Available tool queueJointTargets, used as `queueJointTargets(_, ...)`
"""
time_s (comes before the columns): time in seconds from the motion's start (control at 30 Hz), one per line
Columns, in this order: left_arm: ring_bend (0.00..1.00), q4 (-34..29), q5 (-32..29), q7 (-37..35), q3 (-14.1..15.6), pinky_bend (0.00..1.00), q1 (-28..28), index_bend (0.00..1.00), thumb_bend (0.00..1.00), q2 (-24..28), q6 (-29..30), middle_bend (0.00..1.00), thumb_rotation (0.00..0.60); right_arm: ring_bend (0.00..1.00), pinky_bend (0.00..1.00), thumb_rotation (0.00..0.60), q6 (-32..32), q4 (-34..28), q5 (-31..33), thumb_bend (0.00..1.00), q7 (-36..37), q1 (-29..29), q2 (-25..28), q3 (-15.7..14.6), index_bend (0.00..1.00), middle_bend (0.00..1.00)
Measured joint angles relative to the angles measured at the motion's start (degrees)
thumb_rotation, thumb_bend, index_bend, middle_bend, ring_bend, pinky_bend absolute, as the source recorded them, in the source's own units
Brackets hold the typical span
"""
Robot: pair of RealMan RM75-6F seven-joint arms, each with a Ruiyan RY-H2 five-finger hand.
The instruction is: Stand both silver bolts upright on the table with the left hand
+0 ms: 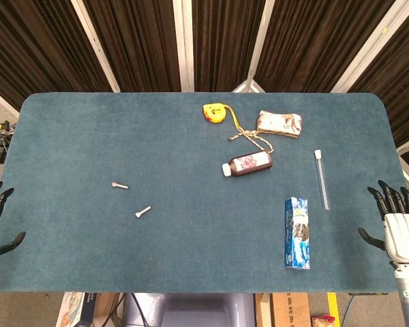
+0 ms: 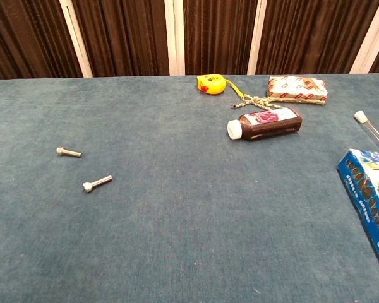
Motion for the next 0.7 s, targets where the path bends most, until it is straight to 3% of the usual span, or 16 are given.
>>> queueJointTargets(0.7, 0.00, 1.1, -0.2, -0.5, -0.7, 0.00, -1.0, 0.16, 0.31, -0.6, -2.6, 0.00, 0.600, 0.12, 0.00, 0.600, -0.7, -0.8, -0.1, 0.17, -1.0, 0.0, 0.2, -0.6, 0.16, 0.08)
